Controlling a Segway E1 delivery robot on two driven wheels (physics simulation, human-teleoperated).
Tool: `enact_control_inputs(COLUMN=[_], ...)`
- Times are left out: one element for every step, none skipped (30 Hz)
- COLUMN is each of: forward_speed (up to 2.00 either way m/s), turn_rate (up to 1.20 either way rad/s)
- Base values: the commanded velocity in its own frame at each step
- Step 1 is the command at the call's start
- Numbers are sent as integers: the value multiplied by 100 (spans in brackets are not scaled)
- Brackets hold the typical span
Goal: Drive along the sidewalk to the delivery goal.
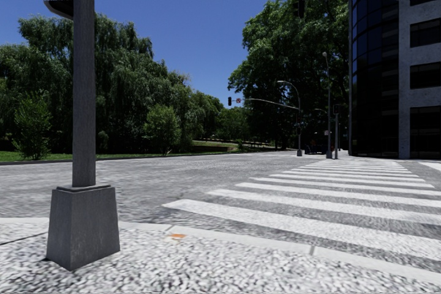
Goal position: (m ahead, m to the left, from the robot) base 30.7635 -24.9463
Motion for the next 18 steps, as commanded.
enact_control_inputs(forward_speed=[82,82,83,83,83,83,83,83,83,83,83,83,83,83,83,83,83,83], turn_rate=[-6,-6,-6,-6,-6,-6,-7,-7,-7,-7,-7,-7,-7,-7,-7,-7,-7,-12])
